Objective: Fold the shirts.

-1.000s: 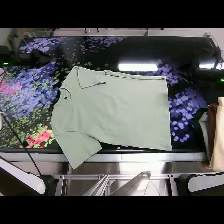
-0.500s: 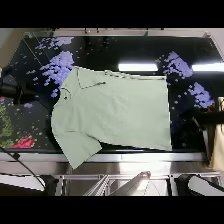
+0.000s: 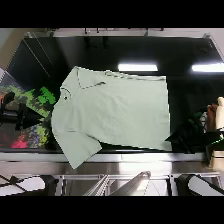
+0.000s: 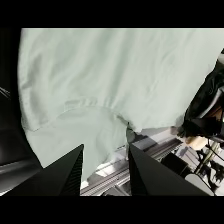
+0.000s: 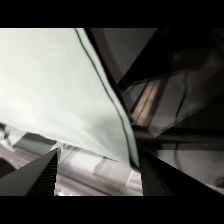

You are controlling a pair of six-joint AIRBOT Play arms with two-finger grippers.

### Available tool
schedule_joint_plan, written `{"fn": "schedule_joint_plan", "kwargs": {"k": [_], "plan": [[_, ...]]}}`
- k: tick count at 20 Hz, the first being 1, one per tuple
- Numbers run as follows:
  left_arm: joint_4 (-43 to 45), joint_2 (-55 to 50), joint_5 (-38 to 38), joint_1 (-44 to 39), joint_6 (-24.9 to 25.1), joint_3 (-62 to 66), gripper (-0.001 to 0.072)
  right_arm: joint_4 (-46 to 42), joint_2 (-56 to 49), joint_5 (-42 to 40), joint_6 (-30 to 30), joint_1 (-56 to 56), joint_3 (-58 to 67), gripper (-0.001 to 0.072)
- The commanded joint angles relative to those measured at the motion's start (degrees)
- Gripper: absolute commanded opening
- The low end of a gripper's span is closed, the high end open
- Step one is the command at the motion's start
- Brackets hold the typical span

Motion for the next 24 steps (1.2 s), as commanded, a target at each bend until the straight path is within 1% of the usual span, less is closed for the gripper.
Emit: {"fn": "schedule_joint_plan", "kwargs": {"k": [1, 2, 3, 4, 5, 6, 7, 9, 10, 11, 12, 15, 17, 21, 22, 23, 24], "plan": [[0.04, 2.93, -2.64, 2.34, 0.79, -5.09, 0.0295, 0.39, -5.84, -4.55, -3.76, 0.37, -0.87, 0.0576], [0.04, 3.48, -3.23, 2.62, 0.83, -6.12, 0.0296, 4.26, -7.32, -4.68, -7.28, 0.37, -0.87, 0.0474], [0.04, 3.85, -3.69, 2.60, 1.14, -6.97, 0.0296, 7.87, -8.41, -4.70, -10.40, 0.37, -0.87, 0.0451], [0.04, 3.82, -3.87, 2.60, 1.46, -7.65, 0.0296, 10.43, -8.90, -4.68, -12.37, 0.37, -0.87, 0.0402], [0.09, 3.80, -4.33, 2.60, 1.55, -8.26, 0.0296, 11.96, -8.81, -4.68, -13.94, 0.35, -0.85, 0.0221], [0.13, 3.82, -5.03, 2.60, 1.88, -8.98, 0.0295, 12.79, -8.63, -4.74, -14.51, 0.35, -0.85, 0.0070], [1.27, 3.82, -5.97, 2.60, 1.86, -9.75, 0.0296, 12.96, -8.35, -5.20, -14.47, 0.35, -0.85, 0.0018], [5.77, 3.82, -8.15, 2.60, 1.84, -11.32, 0.0308, 12.96, -7.54, -5.99, -14.49, 0.35, -0.76, 0.0018], [7.58, 3.80, -9.33, 2.60, 1.84, -12.15, 0.0481, 12.98, -6.99, -6.60, -14.49, 0.35, -0.70, 0.0018], [7.93, 3.80, -10.64, 2.60, 1.81, -13.05, 0.0720, 13.38, -6.49, -7.10, -14.49, 0.35, -0.70, 0.0017], [7.52, 3.80, -11.87, 2.58, 1.86, -13.88, 0.0702, 13.92, -5.97, -7.39, -14.67, 0.35, -0.68, 0.0018], [5.90, 3.78, -17.22, 1.20, 2.25, -16.04, 0.0701, 15.69, -5.33, -7.72, -15.50, 0.35, -0.70, 0.0017], [5.95, 3.78, -21.07, -1.53, 2.89, -17.46, 0.0701, 16.46, -5.27, -7.74, -16.00, 0.35, -0.70, 0.0017], [5.35, 3.78, -29.09, -9.57, 2.86, -17.94, 0.0699, 18.36, -5.25, -7.72, -16.85, 0.35, -0.70, 0.0017], [5.46, 3.78, -30.82, -11.61, 2.80, -17.94, 0.0647, 18.58, -5.25, -7.72, -16.83, 0.35, -0.70, 0.0018], [5.42, 3.76, -32.41, -13.20, 2.82, -17.99, 0.0506, 18.58, -5.25, -7.72, -16.85, 0.35, -0.70, 0.0018], [5.33, 3.67, -33.88, -14.71, 2.82, -17.99, 0.0480, 18.58, -5.25, -7.74, -16.85, 0.35, -0.70, 0.0017]]}}
